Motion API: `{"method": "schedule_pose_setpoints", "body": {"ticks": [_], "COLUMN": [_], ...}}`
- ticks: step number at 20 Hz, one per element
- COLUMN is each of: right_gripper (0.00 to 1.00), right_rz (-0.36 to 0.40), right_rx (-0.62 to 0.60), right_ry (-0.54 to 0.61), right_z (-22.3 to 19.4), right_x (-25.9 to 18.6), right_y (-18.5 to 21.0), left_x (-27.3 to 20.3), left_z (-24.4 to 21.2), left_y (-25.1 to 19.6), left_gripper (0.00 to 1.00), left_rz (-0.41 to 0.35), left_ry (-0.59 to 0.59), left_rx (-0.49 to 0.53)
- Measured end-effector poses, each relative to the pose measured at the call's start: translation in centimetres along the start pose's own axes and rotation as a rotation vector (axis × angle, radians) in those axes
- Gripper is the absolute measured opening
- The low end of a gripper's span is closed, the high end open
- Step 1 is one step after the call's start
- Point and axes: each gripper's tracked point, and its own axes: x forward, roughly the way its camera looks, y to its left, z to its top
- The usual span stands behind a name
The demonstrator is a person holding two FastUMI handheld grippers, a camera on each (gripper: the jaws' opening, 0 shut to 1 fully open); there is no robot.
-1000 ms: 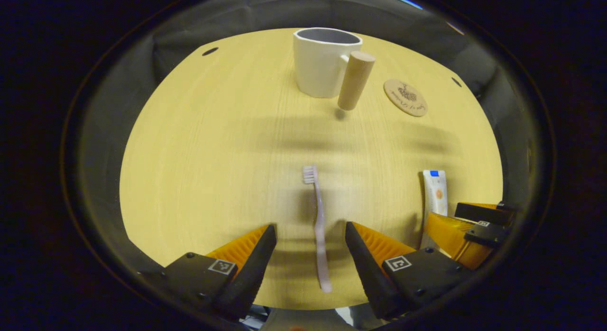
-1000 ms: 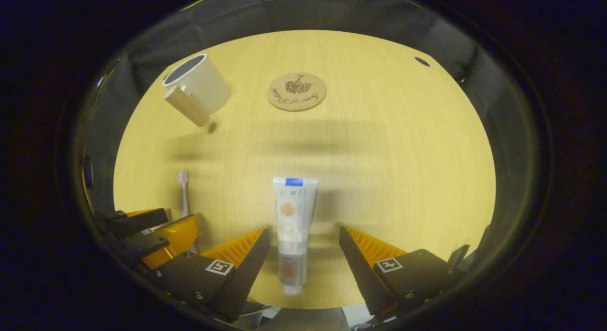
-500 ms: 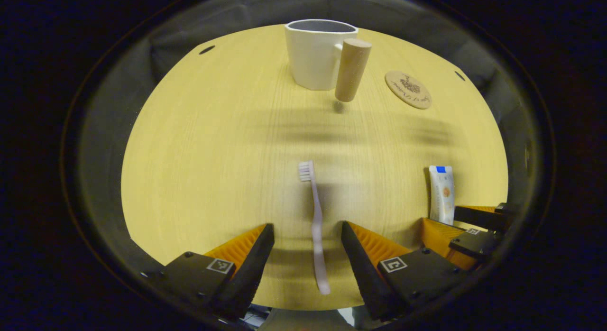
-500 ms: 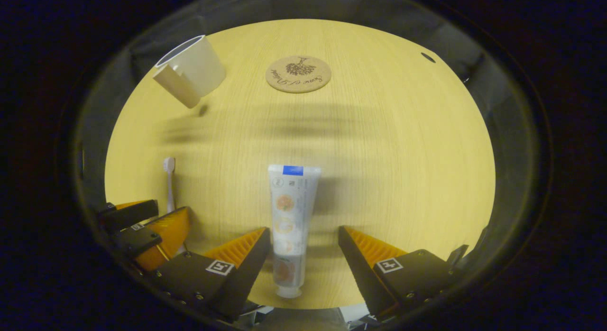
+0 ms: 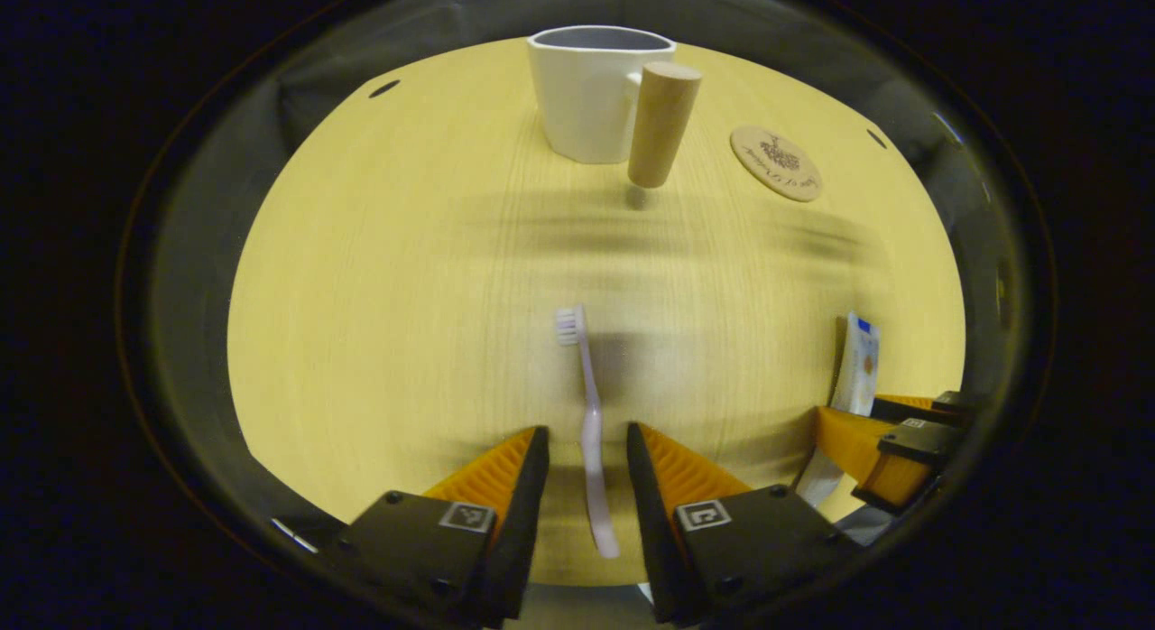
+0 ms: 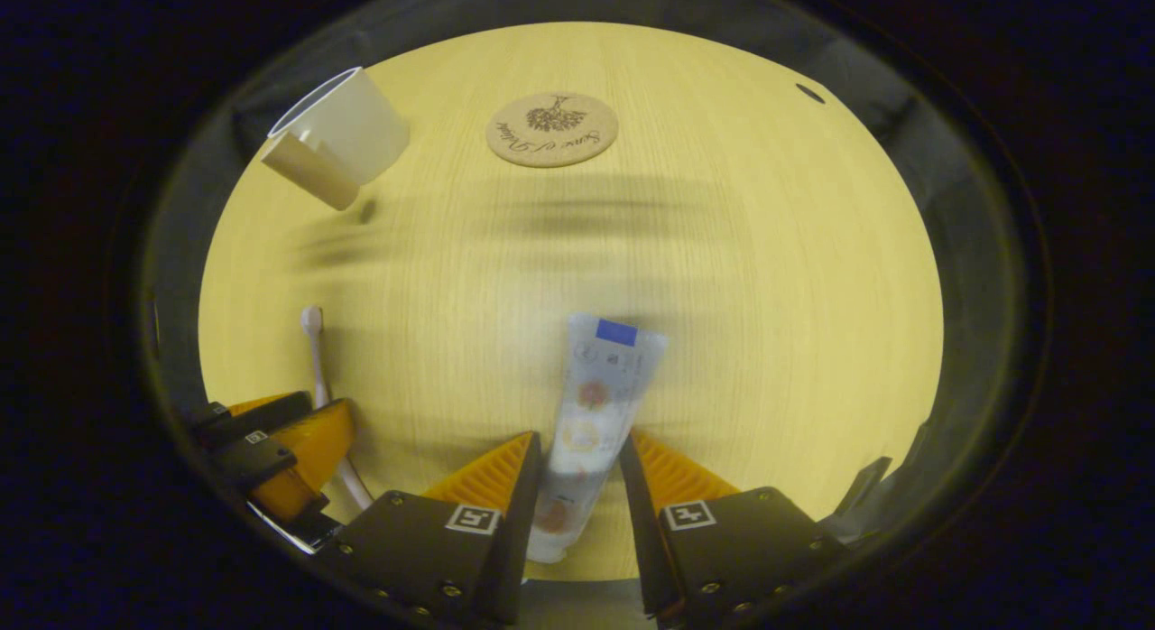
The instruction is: Put the toothbrush and toothpaste on the desktop into the cup, then pick up the cup and place it on the coaster on the desktop.
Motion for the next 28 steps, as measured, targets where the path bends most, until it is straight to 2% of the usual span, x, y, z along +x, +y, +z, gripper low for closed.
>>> {"method": "schedule_pose_setpoints", "body": {"ticks": [1, 2, 3, 4, 6, 8, 9, 16, 17, 18, 19, 23, 28], "right_gripper": [0.32, 0.29, 0.29, 0.29, 0.29, 0.29, 0.18, 0.17, 0.17, 0.17, 0.17, 0.17, 0.17], "right_rz": [0.0, 0.013, 0.017, 0.021, 0.028, 0.036, 0.051, 0.078, 0.08, 0.081, 0.083, 0.094, 0.113], "right_rx": [-0.002, -0.004, 0.001, 0.005, 0.007, 0.021, 0.028, 0.043, 0.043, 0.043, 0.045, 0.059, 0.076], "right_ry": [-0.001, 0.015, 0.021, 0.027, 0.03, 0.023, 0.023, 0.031, 0.032, 0.032, 0.032, 0.032, 0.027], "right_z": [0.5, 0.2, 0.2, 0.3, 0.4, 0.6, 0.7, 0.8, 0.8, 0.8, 0.8, 0.9, 1.0], "right_x": [0.1, 0.2, 0.2, 0.1, 0.2, -0.2, -0.1, -0.3, -0.3, -0.3, -0.4, -0.4, -0.4], "right_y": [-0.1, 0.1, 0.1, 0.1, 0.2, 0.1, 0.4, 0.3, 0.3, 0.2, 0.2, 0.1, 0.4], "left_x": [0.0, 0.2, 0.1, 0.2, 0.0, 0.2, 0.2, -0.7, -1.1, -1.7, -2.3, -5.6, -10.4], "left_z": [0.0, 0.0, 0.0, 0.1, 0.1, 0.2, 0.4, 0.1, 0.4, 0.7, 1.1, 3.8, 9.2], "left_y": [-0.1, -0.2, -0.3, -0.3, -0.4, -0.3, -0.4, -0.5, -0.4, -0.3, -0.4, -0.4, -0.2], "left_gripper": [0.49, 0.32, 0.37, 0.16, 0.16, 0.11, 0.11, 0.08, 0.13, 0.08, 0.08, 0.08, 0.08], "left_rz": [0.001, -0.002, 0.003, 0.005, 0.005, 0.001, -0.006, -0.03, -0.031, -0.033, -0.039, -0.067, -0.081], "left_ry": [0.009, 0.018, 0.026, 0.031, 0.035, 0.041, 0.04, 0.05, 0.041, 0.032, 0.023, -0.034, -0.15], "left_rx": [-0.004, -0.003, -0.006, -0.001, 0.0, -0.004, -0.008, -0.025, -0.025, -0.027, -0.031, -0.054, -0.053]}}
